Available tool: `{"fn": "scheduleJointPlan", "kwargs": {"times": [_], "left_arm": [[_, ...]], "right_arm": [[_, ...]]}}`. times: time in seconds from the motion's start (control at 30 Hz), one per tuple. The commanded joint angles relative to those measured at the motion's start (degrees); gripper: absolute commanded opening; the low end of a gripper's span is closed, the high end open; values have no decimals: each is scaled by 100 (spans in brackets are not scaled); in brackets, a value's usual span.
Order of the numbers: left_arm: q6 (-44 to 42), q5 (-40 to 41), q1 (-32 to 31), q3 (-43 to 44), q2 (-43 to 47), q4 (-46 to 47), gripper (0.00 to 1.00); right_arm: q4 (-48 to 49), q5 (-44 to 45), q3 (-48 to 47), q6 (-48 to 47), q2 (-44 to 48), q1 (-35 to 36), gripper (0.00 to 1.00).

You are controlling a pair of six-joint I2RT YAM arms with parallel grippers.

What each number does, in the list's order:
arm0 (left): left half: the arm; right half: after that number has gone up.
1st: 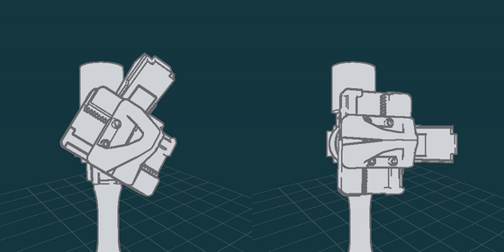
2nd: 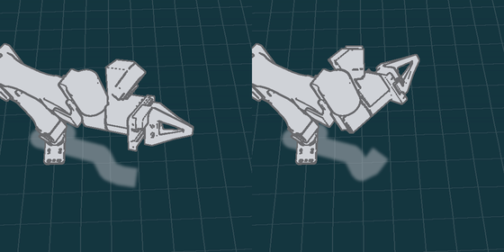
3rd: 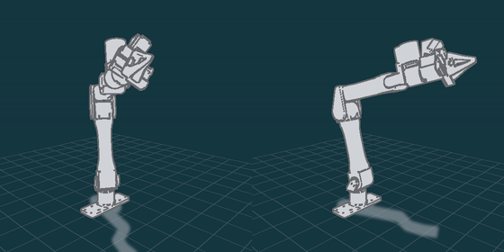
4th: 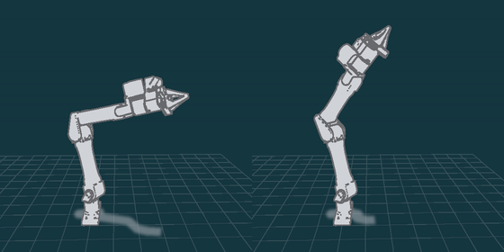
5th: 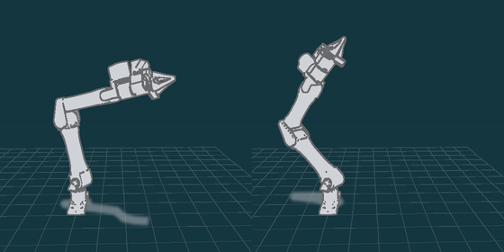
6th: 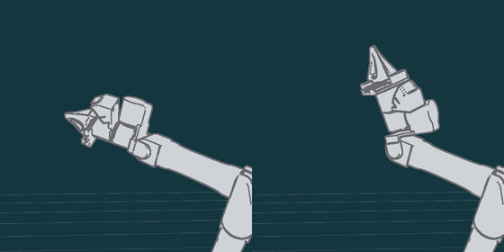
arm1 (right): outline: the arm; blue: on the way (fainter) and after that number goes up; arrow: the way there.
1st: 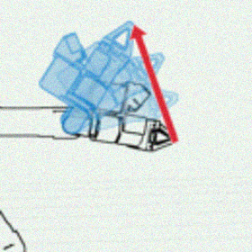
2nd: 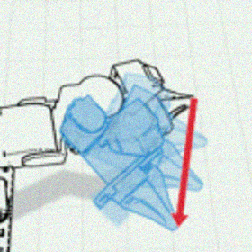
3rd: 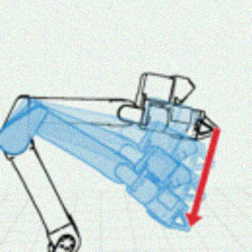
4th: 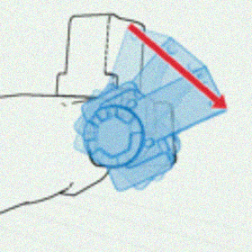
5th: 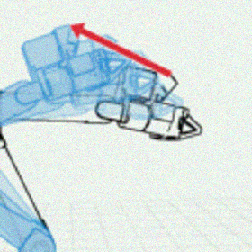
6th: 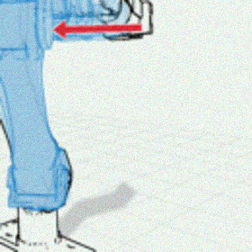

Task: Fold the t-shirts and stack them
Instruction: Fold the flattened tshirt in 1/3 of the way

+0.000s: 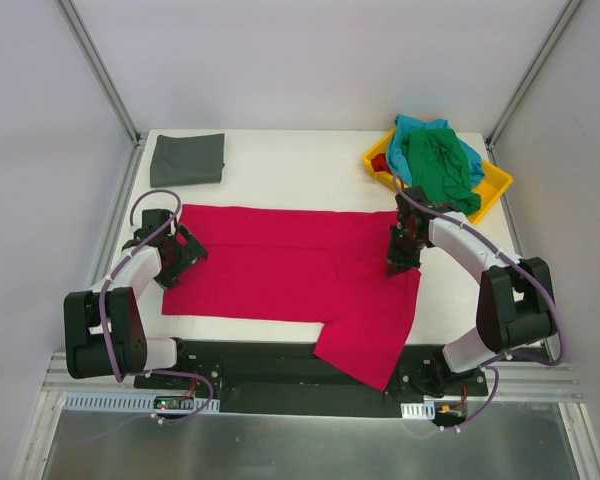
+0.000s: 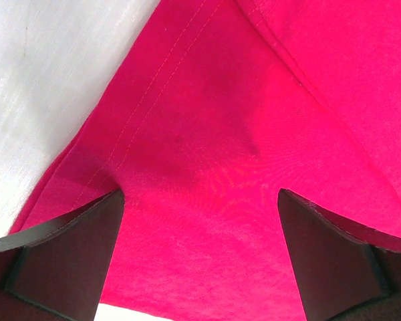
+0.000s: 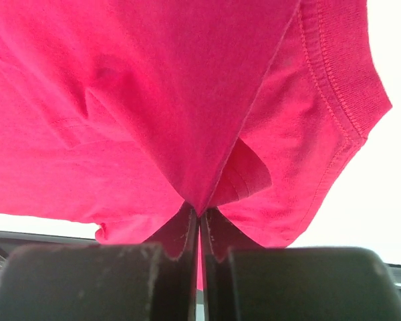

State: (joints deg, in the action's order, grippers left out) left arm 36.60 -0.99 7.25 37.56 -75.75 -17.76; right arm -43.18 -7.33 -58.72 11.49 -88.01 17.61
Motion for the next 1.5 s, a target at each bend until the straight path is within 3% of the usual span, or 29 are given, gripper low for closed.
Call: {"fn": "scheduleJointPlan", "kwargs": {"times": [0.0, 0.1, 0.13, 0.17, 0.2, 0.3, 0.43, 0.5, 0.6, 0.77, 1.03, 1.27, 1.47], "left_arm": [[-188, 231, 40, -3, -54, -105, 99], [-197, 222, 49, 6, -28, -114, 99], [-206, 214, 49, 6, -19, -114, 99], [-215, 196, 49, 6, -28, -114, 99], [-223, 187, 49, -3, -28, -114, 99], [-232, 214, 49, 6, -19, -122, 99], [-223, 214, 49, 14, -45, -123, 99], [-223, 188, 49, 23, -54, -123, 99], [-232, 170, 49, 41, -89, -131, 99], [-223, 161, 58, 49, -142, -114, 99], [-241, 178, 58, 58, -186, -131, 99], [-232, 187, 49, 67, -213, -123, 99], [-232, 205, 49, 67, -195, -123, 99]], "right_arm": [[-446, 152, -368, 135, 249, -99, 1], [-368, 503, -377, -251, 179, -108, 18], [-297, 983, -368, -322, 205, -108, 22], [-305, 1371, -403, -427, 214, -108, 38], [-401, 1575, -508, -532, 188, -100, 60], [-351, 1718, -571, -961, 353, 5, 64], [300, 1269, -325, -2384, 767, 943, 67], [581, 1314, -202, -3105, 724, 1664, 66], [864, 929, -253, -3670, 233, 2141, 59], [837, 137, -912, -4022, -874, 2264, 54], [750, 319, -1608, -3628, -1930, 2441, 51], [671, 1163, -1520, -3259, -2010, 2423, 33], [443, 1279, -1660, -2977, -1949, 2432, 3]]}}
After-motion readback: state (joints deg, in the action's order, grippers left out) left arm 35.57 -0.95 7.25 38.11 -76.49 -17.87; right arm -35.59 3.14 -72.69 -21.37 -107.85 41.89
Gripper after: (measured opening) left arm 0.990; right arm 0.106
